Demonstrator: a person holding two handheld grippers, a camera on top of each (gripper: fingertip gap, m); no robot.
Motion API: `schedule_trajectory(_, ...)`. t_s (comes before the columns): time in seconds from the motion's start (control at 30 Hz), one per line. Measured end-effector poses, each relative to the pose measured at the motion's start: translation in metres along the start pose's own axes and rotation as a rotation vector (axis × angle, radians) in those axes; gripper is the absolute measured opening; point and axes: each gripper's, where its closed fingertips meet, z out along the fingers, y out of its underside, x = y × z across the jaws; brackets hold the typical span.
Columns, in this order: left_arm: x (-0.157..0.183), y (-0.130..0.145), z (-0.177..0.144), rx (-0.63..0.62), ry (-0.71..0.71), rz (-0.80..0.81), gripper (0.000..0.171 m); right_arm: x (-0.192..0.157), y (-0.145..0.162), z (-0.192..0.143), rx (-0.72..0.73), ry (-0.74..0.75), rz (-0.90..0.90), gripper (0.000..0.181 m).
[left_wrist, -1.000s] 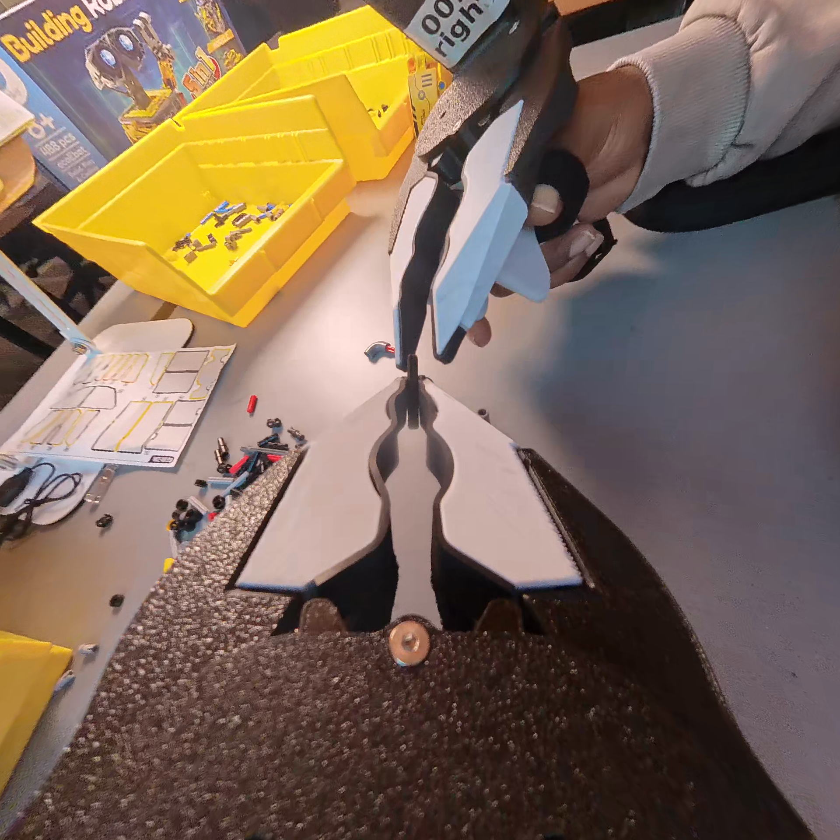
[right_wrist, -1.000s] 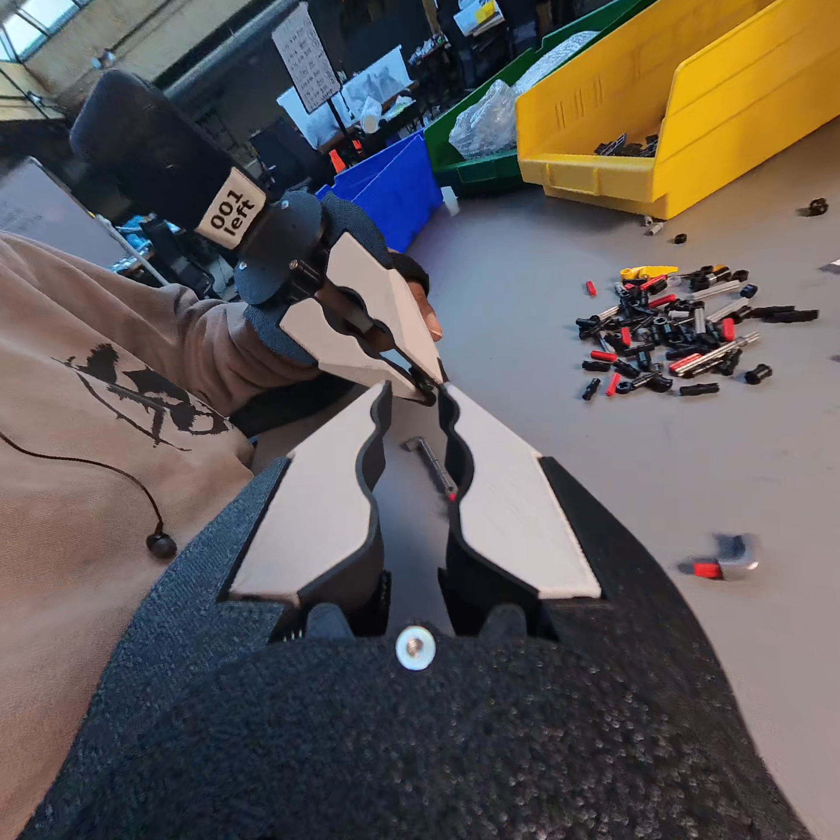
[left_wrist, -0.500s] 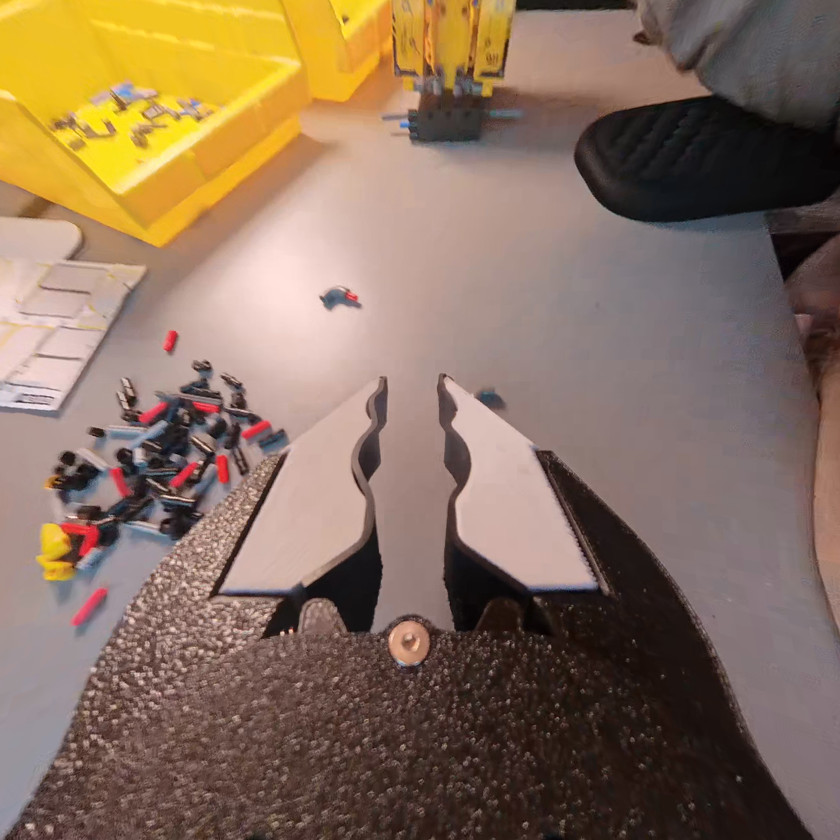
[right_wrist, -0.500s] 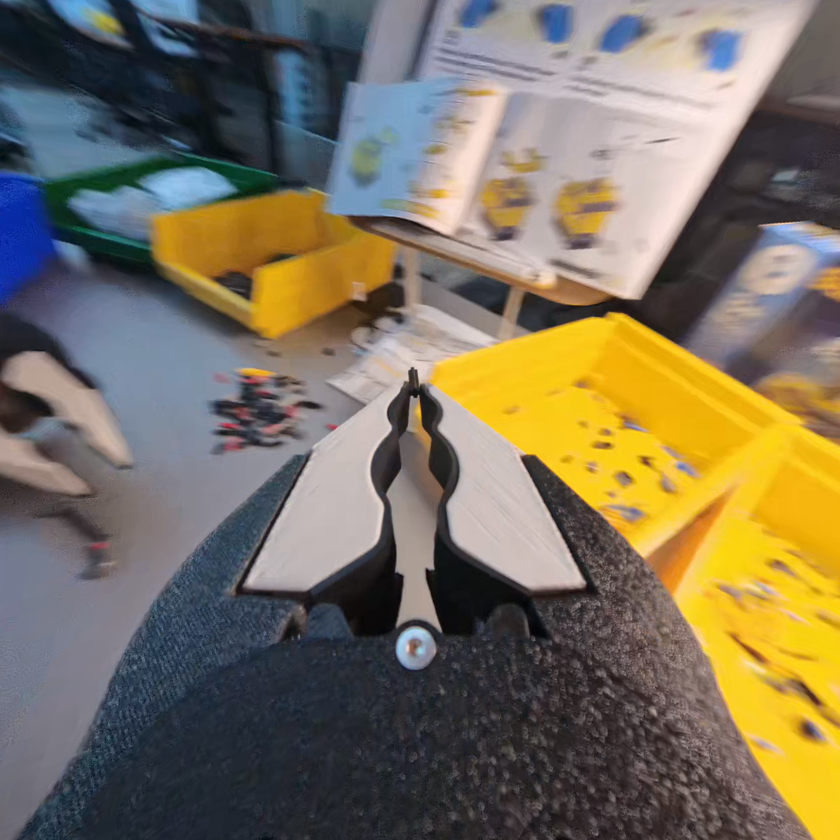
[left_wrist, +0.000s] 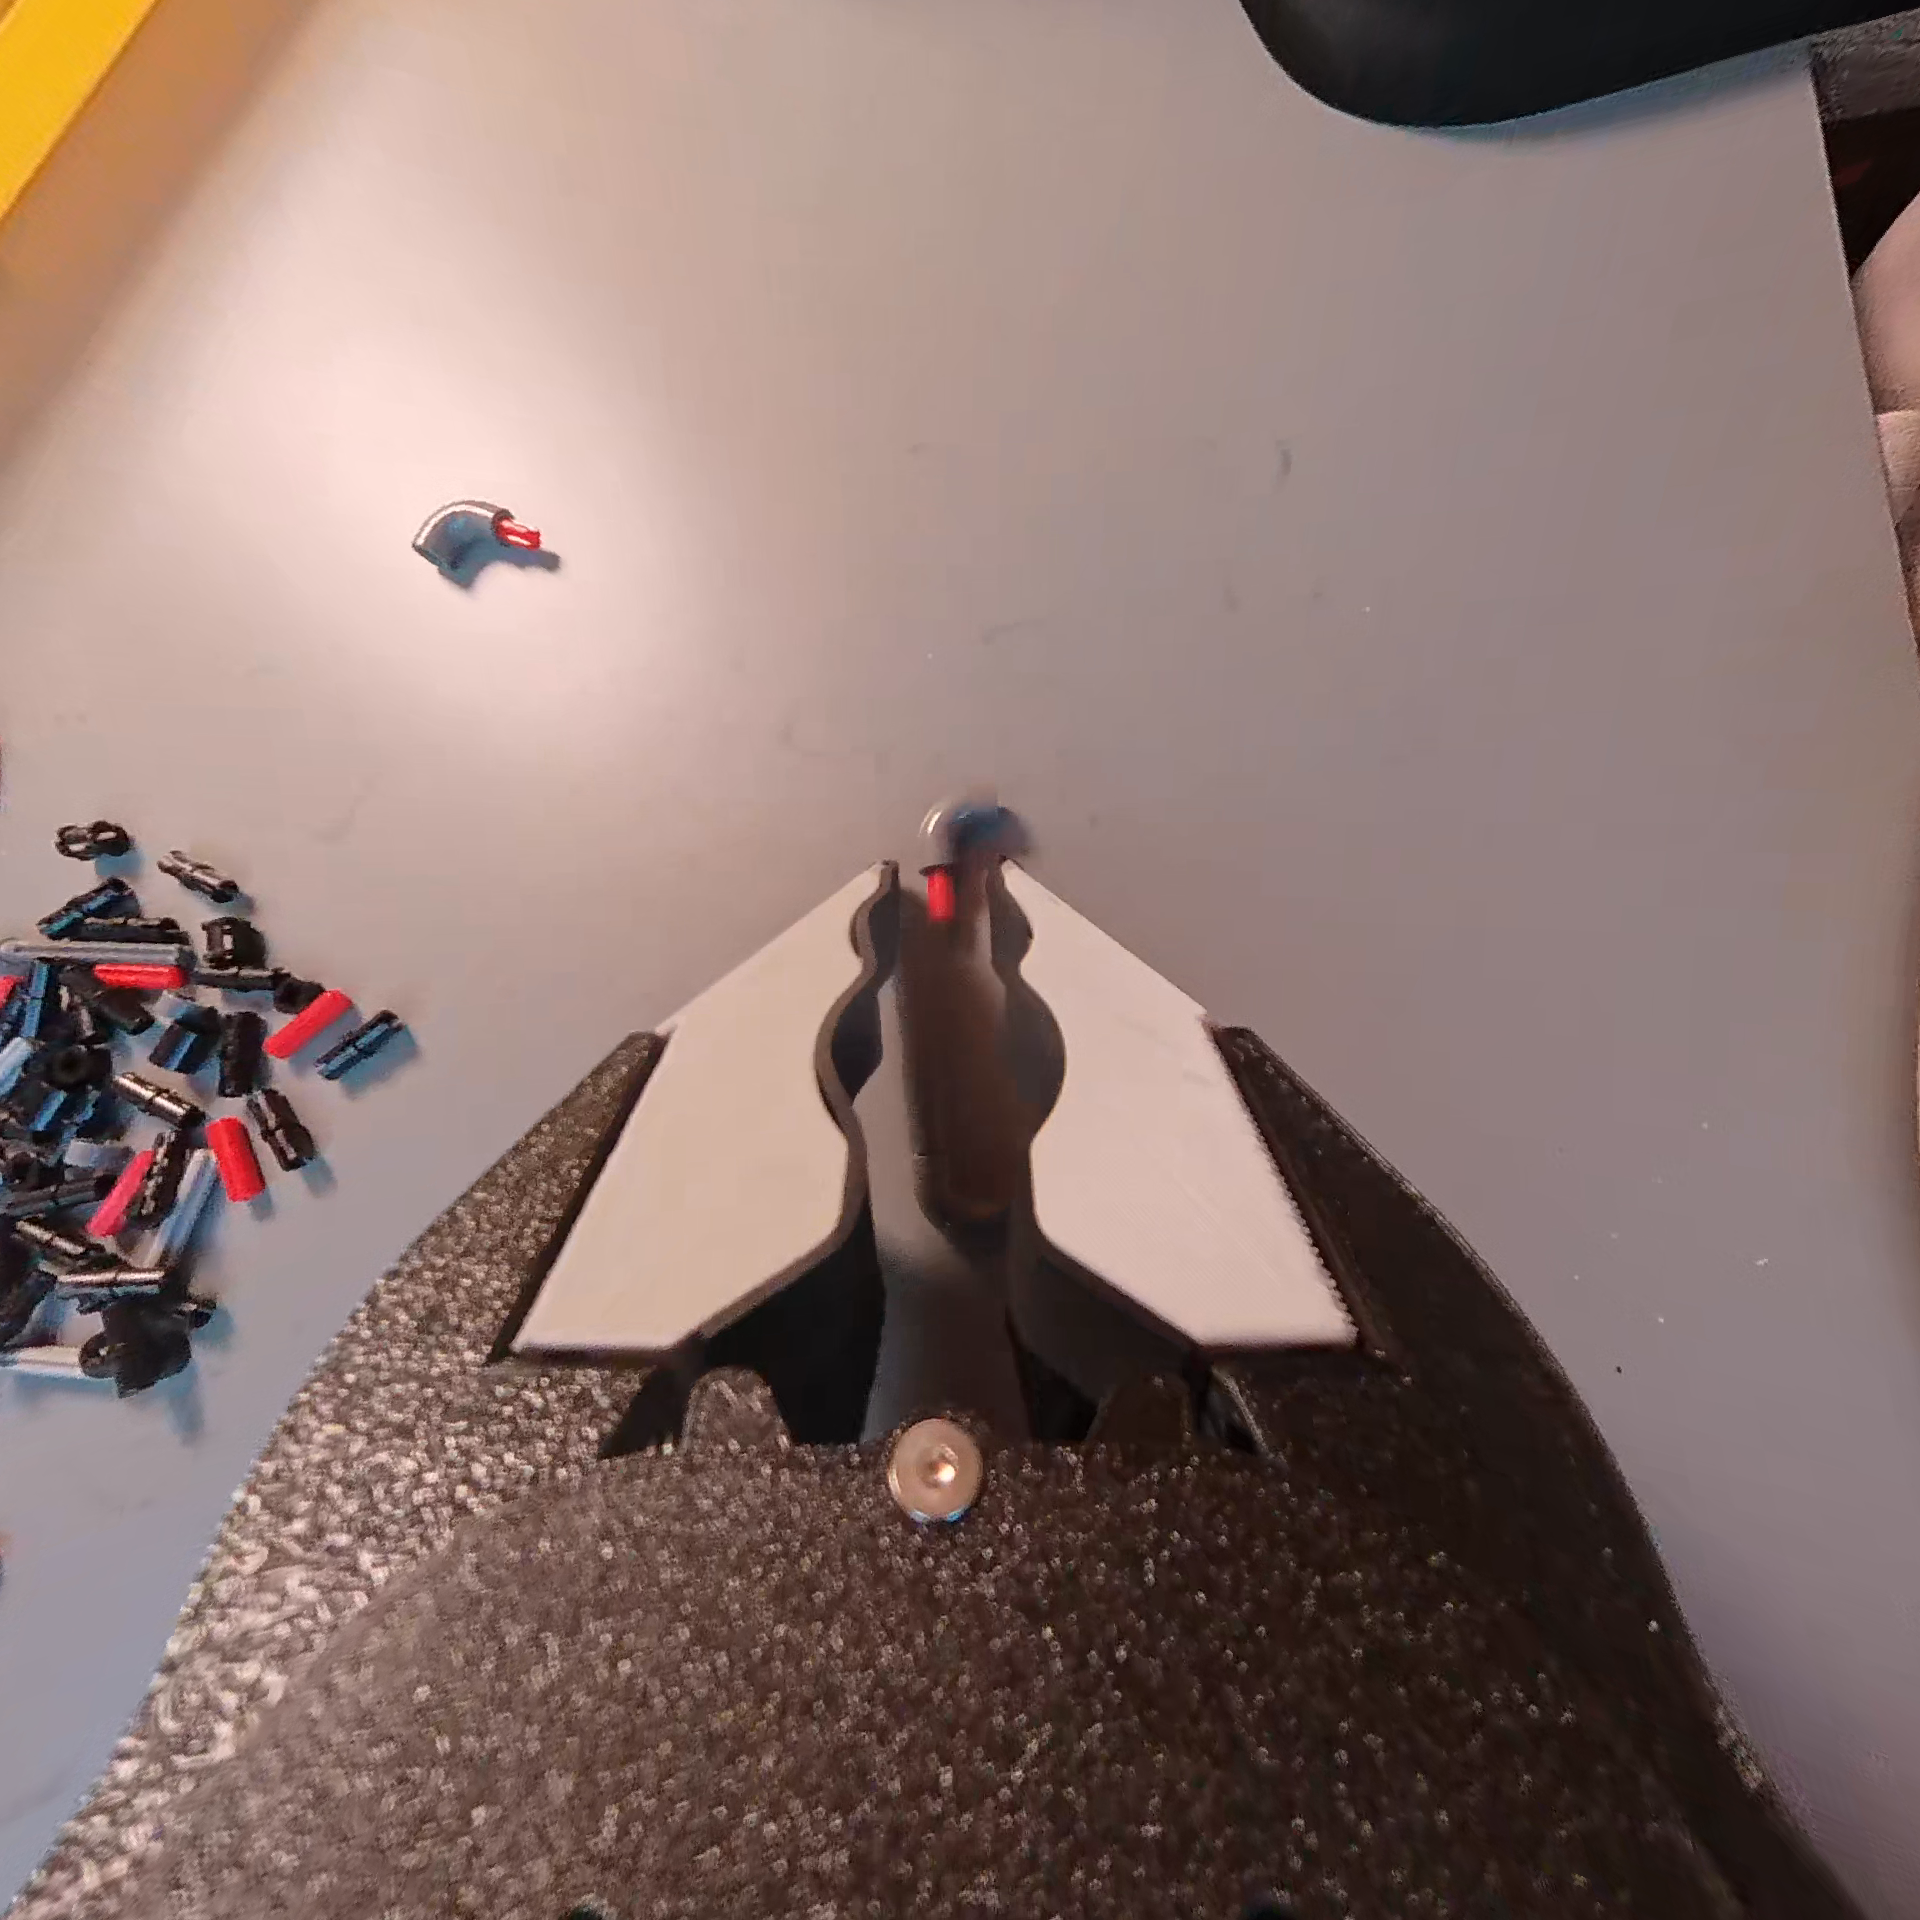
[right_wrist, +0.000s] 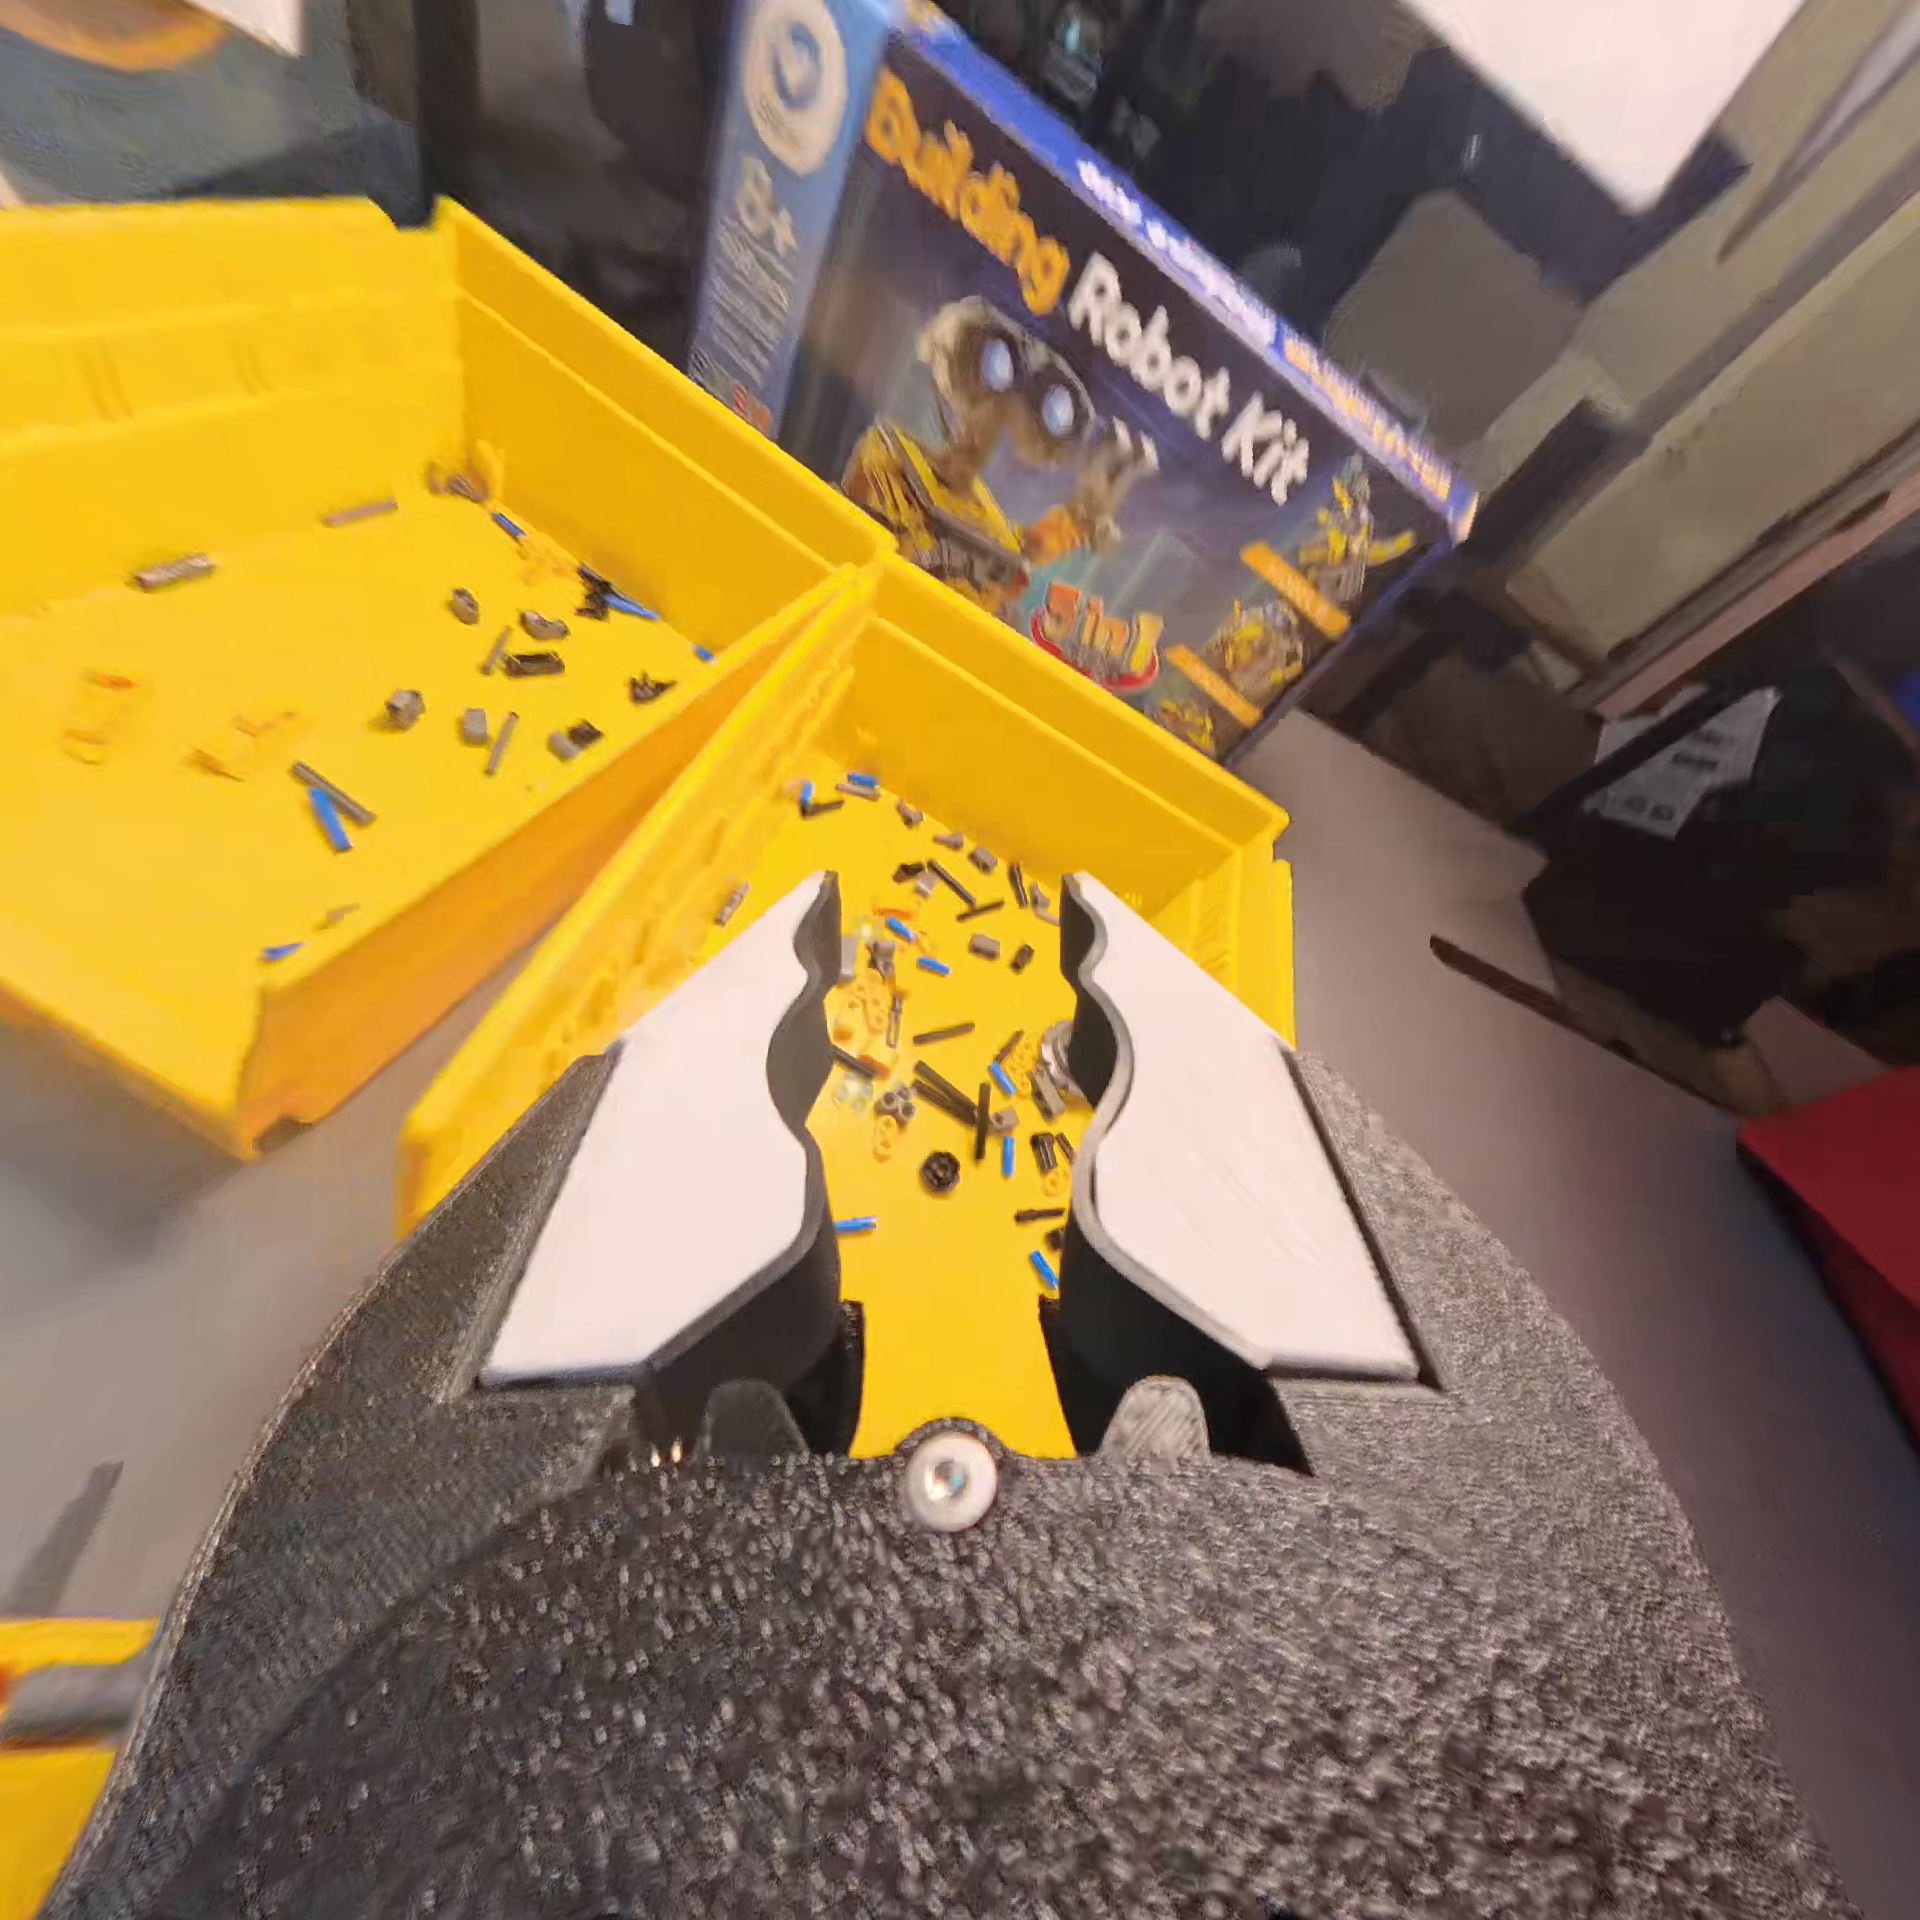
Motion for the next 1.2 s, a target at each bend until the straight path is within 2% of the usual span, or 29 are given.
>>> schedule_trajectory(0.1, 0.002, -0.001, 0.001, 0.002, 0.019, -0.002, 0.007, -0.056, -0.053, -0.046, 0.155, -0.106, -0.096, 0.04)
schedule_trajectory(0.2, -0.002, -0.001, 0.001, 0.0, -0.003, -0.004, 0.006, -0.149, -0.083, -0.097, 0.241, -0.366, -0.18, 0.038)
schedule_trajectory(0.3, -0.008, -0.009, -0.005, 0.052, -0.027, -0.031, 0.006, -0.264, -0.072, -0.146, 0.228, -0.756, -0.248, 0.036)
schedule_trajectory(0.4, -0.016, -0.02, -0.015, 0.123, -0.08, -0.025, 0.007, -0.361, -0.038, -0.182, 0.123, -1.094, -0.227, 0.035)
schedule_trajectory(0.47, -0.017, -0.026, -0.021, 0.158, -0.11, -0.001, 0.007, -0.401, -0.018, -0.186, 0.043, -1.197, -0.176, 0.027)
schedule_trajectory(0.53, -0.017, -0.028, -0.024, 0.166, -0.132, 0.016, 0.007, -0.425, -0.008, -0.186, -0.006, -1.269, -0.087, 0.021)
schedule_trajectory(0.57, -0.018, -0.027, -0.025, 0.165, -0.148, 0.025, 0.007, -0.434, -0.005, -0.187, -0.026, -1.31, -0.047, 0.013)
schedule_trajectory(0.7, -0.022, -0.02, -0.024, 0.136, -0.162, 0.02, 0.006, -0.435, -0.001, -0.179, -0.048, -1.338, 0.01, 0.006)
schedule_trajectory(0.77, -0.03, -0.014, -0.029, 0.121, -0.169, -0.023, 0.017, -0.416, 0.004, -0.155, -0.066, -1.221, -0.019, 0.006)
schedule_trajectory(0.87, -0.031, 0.0, -0.039, 0.105, -0.092, -0.108, 0.028, -0.38, 0.021, -0.116, -0.149, -1.01, -0.034, 0.006)
schedule_trajectory(0.9, -0.028, 0.006, -0.042, 0.089, -0.051, -0.12, 0.027, -0.369, 0.027, -0.105, -0.165, -0.941, -0.056, 0.006)
schedule_trajectory(1.0, -0.018, 0.025, -0.046, 0.023, 0.033, -0.125, 0.027, -0.356, 0.04, -0.094, -0.205, -0.868, -0.106, 0.011)
schedule_trajectory(1.1, -0.007, 0.035, -0.04, -0.032, 0.09, -0.12, 0.024, -0.356, 0.029, -0.094, -0.135, -0.855, -0.137, 0.019)
schedule_trajectory(1.2, -0.003, 0.036, -0.035, -0.053, 0.092, -0.093, 0.014, -0.377, 0.002, -0.123, 0.023, -1.001, -0.153, 0.024)
